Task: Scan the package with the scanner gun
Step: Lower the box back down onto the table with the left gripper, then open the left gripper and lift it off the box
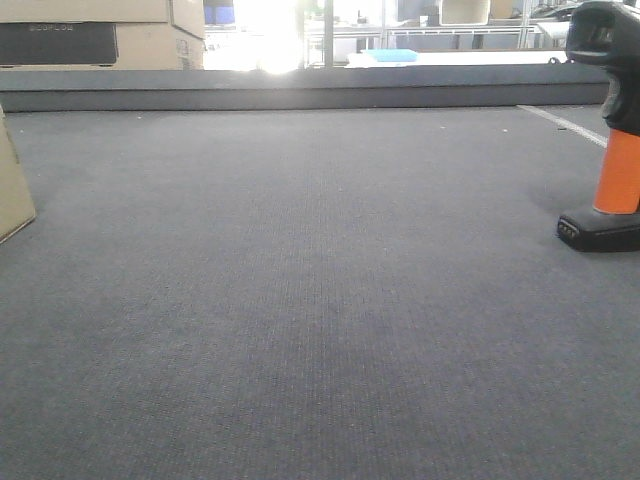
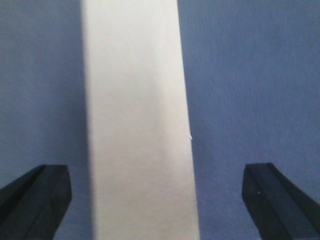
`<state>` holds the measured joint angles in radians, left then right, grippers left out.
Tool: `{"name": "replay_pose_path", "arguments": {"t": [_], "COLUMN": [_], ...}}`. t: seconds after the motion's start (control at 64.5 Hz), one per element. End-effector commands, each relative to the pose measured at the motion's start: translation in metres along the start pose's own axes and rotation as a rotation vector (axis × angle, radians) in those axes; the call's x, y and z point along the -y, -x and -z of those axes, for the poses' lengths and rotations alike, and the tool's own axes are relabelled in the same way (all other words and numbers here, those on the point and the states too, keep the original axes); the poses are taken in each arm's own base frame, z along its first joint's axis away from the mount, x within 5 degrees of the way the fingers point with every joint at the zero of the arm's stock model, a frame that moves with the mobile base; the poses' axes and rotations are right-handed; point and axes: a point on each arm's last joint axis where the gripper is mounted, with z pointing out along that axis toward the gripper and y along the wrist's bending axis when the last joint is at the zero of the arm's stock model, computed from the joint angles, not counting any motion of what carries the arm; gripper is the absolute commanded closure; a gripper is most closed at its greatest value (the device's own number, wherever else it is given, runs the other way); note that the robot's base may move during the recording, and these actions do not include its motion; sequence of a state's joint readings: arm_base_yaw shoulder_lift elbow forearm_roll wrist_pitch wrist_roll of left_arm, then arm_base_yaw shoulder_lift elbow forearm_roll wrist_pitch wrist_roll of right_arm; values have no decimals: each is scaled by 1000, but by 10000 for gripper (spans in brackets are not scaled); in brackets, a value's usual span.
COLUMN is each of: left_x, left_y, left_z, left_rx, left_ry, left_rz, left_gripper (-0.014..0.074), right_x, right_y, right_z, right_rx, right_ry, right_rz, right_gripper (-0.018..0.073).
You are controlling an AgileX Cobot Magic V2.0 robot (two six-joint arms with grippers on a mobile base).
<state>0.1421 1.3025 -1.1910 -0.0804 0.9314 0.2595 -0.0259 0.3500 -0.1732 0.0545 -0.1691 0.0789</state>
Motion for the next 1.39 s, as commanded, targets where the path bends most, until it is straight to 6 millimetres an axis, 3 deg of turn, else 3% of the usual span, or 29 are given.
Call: {"name": "replay_pose_path", "arguments": {"t": [0.0, 0.155, 0.248, 0.356, 0.542, 0.914, 1.379], "left_x": [-3, 1, 4, 8, 15, 30, 49], "left_y": [6, 8, 4, -2, -21, -98, -175], "left_z": [26, 61, 78, 93, 120, 125, 123], "left_rx": [42, 106, 155, 204, 340, 672, 886], "left_ry": [37, 33, 20, 8, 11, 70, 25], "left_rz": [-13, 40, 104, 131, 135, 148, 197], "left_gripper": [-4, -1, 62, 264, 706, 708, 708], "right_x": [0, 0, 0, 0, 0, 0, 0], "right_y": [2, 2, 2, 2, 2, 2, 2], "right_z": [1, 1, 1, 1, 1, 1, 1], "right_rx": [21, 21, 21, 21, 21, 21, 21], "right_ry": [3, 3, 3, 3, 3, 3, 3], "right_rz": [12, 12, 12, 12, 12, 12, 12], "right_gripper": [727, 727, 727, 727, 727, 727, 727]}}
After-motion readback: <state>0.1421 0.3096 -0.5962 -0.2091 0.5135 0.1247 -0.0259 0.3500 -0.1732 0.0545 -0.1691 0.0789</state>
